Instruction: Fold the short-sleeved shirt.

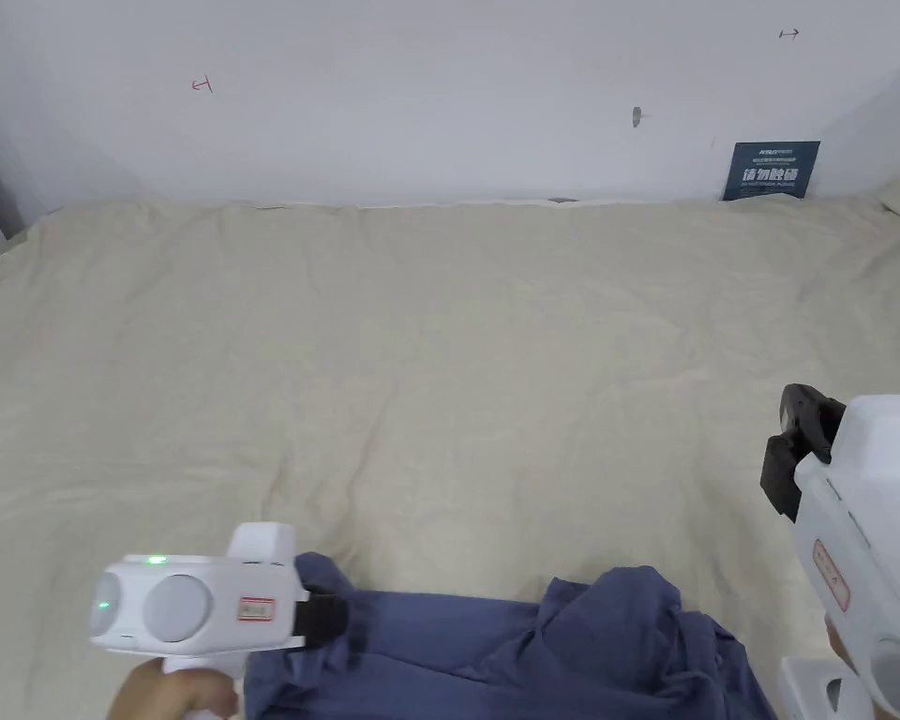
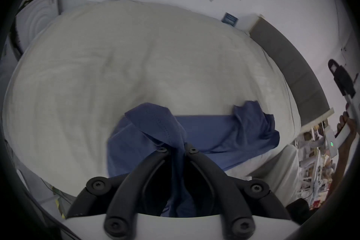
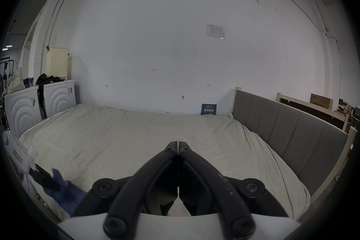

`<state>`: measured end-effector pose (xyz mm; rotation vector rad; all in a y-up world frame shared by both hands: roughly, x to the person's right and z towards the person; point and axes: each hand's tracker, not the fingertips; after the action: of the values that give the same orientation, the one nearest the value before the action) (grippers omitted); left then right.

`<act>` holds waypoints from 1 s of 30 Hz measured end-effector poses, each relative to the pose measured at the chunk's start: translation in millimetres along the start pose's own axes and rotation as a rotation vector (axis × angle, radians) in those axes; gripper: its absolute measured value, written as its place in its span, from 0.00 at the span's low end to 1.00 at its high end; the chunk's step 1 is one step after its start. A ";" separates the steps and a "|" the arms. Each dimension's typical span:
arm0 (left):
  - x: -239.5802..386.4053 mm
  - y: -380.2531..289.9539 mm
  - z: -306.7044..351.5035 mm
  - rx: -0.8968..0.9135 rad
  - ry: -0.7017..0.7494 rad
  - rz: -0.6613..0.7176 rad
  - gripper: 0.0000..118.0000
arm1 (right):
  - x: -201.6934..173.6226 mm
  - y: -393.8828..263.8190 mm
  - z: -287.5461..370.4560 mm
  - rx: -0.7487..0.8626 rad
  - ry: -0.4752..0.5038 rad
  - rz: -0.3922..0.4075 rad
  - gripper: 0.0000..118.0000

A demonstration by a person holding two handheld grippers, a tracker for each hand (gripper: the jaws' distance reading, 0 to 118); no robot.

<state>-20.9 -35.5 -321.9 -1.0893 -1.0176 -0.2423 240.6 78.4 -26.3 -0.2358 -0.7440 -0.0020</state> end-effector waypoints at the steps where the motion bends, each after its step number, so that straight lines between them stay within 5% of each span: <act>1: 8.9 0.1 -8.5 -0.018 0.003 -0.003 0.10 | 2.4 0.4 1.3 0.000 -0.004 -0.003 0.02; 8: 50.4 -0.4 -65.2 -0.102 0.021 -0.053 0.13 | 20.7 0.3 6.6 0.001 -0.038 -0.001 0.02; 9: 52.2 -1.5 -65.6 -0.088 0.037 -0.056 0.22 | 22.8 -0.3 7.2 -0.001 -0.041 -0.002 0.02; 11: 53.6 -1.9 -63.4 -0.067 0.022 -0.045 0.75 | 25.8 -2.2 7.7 -0.005 -0.048 -0.004 0.02; 12: 53.7 -1.7 -60.1 -0.054 0.006 -0.036 0.93 | 26.8 -3.2 7.4 -0.008 -0.050 -0.006 0.02; 13: 54.6 -2.9 -54.8 -0.035 -0.012 -0.028 1.00 | 27.3 -3.7 7.0 -0.012 -0.051 -0.008 0.02; 20: 37.3 -1.2 -2.8 0.180 -0.011 0.033 0.89 | 23.0 -5.2 3.7 -0.020 -0.037 -0.014 0.02; 21: 35.0 -3.3 4.8 0.225 0.009 0.033 0.83 | 21.9 -4.5 3.6 -0.020 -0.035 -0.013 0.02; 23: 29.4 -8.5 19.0 0.327 0.085 0.023 0.54 | 20.0 -3.6 3.3 -0.016 -0.025 -0.011 0.02; 25: 26.8 -13.6 21.5 0.384 0.157 0.014 0.02 | 19.0 -3.0 2.6 -0.016 -0.020 -0.009 0.02; 30: 23.6 -28.4 1.5 0.335 0.149 -0.041 0.00 | 17.4 -2.8 2.5 -0.017 -0.013 -0.006 0.02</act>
<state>-26.3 -41.0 -285.7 -0.7368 -0.9090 -0.1756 251.5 77.7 -12.3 -0.2499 -0.7579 -0.0125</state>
